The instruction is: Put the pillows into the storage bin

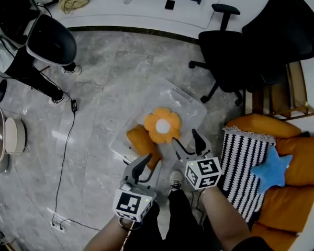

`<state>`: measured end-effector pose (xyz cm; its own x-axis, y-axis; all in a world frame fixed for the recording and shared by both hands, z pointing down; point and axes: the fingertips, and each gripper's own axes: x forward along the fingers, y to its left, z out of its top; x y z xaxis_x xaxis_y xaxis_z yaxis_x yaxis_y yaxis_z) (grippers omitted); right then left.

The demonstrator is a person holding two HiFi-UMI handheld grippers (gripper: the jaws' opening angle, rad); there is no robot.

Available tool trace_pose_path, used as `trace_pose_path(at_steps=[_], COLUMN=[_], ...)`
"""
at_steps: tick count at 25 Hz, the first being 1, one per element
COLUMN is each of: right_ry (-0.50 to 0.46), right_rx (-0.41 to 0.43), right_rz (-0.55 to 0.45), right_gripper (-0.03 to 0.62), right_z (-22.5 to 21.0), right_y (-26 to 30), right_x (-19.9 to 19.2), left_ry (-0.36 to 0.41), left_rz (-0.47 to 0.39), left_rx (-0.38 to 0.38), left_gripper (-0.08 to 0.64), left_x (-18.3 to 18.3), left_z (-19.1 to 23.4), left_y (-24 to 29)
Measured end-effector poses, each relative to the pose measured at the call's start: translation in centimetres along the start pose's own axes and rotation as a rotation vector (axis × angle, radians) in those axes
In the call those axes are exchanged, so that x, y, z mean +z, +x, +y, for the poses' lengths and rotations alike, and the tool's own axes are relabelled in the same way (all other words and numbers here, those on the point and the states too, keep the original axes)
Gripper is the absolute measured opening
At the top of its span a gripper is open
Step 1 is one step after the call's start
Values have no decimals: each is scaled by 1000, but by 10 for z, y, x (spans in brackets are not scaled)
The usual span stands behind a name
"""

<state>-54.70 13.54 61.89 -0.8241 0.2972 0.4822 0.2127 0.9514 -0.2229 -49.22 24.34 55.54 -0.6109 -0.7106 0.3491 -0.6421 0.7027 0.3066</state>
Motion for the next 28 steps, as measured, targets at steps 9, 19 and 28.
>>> trace_pose_path(at_steps=[9,19,28], right_ry=[-16,-58,19], right_rx=[-73,-289,-531], right_rz=[-186,-342,-403], right_gripper=[341,347,347], right_z=[28,4,-41], right_y=[-122,-270,-405], right_x=[111,149,105], left_ry=[113,242,318], left_rz=[-98,-189,-96], left_rx=[-106,-352,-568], left_gripper=[106,117,118], left_x=[102,157,131], left_z=[-59,-163,-278], left_y=[-55,-65,-76])
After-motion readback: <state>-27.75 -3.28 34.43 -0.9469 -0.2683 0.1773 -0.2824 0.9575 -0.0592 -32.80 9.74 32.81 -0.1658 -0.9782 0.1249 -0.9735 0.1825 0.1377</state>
